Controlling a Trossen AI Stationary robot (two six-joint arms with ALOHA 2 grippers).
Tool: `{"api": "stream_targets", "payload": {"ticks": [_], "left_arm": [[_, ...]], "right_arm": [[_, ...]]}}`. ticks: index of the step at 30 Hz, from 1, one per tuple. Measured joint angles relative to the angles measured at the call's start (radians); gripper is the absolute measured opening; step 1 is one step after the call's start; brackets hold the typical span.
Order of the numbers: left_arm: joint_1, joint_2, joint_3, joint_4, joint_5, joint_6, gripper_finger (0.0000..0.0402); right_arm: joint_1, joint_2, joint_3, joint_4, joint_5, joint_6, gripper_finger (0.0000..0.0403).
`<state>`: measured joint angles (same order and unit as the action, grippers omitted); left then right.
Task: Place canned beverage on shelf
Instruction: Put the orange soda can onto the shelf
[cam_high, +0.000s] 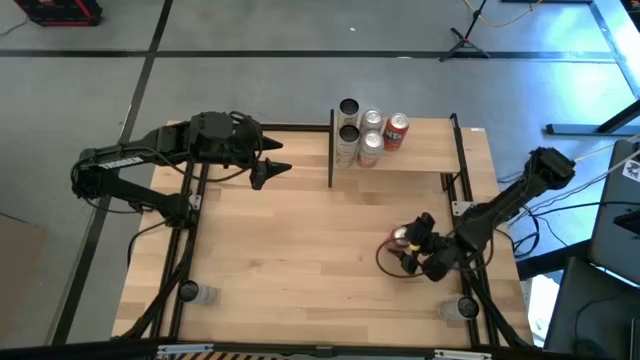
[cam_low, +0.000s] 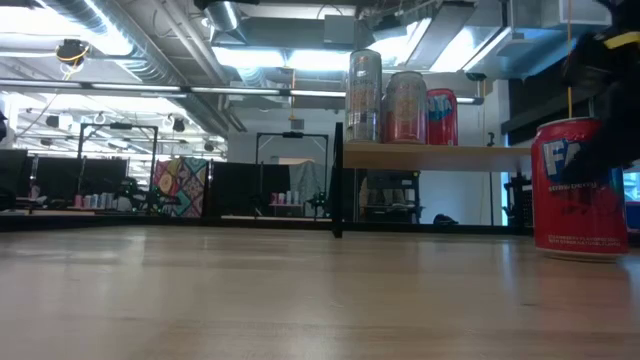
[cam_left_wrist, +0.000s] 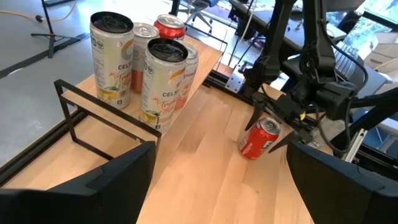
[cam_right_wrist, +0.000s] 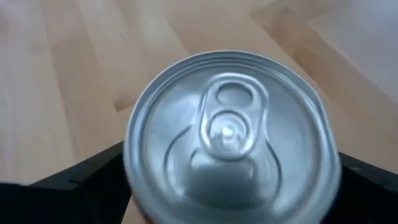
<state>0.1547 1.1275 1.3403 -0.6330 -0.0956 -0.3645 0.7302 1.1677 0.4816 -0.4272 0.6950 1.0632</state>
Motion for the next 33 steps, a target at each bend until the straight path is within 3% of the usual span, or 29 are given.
{"api": "stream_targets", "payload": {"ticks": [3,9,18,26,33], "left_arm": [[0.0,0.0,0.0,0.0,0.0,0.0,0.0351],[0.0,0.0,0.0,-0.001,0.0,0.0,0.0351],[0.0,0.0,0.0,-0.002,0.0,0.0,0.0351],[0.0,0.0,0.0,-0.002,0.0,0.0,0.0351],[0.0,0.0,0.0,-0.002,0.0,0.0,0.0351]], "right_arm": [[-0.028,0.003,0.0,0.026,-0.023,-0.036,0.0362],[-0.059,0.001,0.001,0.034,-0.05,-0.077,0.0276],[-0.057,-0.013,0.076,-0.03,-0.054,-0.076,0.0276],[-0.063,-0.083,0.228,-0.253,-0.005,-0.077,0.0276],[-0.158,-0.168,0.372,-0.448,-0.006,-0.146,0.0276]]}}
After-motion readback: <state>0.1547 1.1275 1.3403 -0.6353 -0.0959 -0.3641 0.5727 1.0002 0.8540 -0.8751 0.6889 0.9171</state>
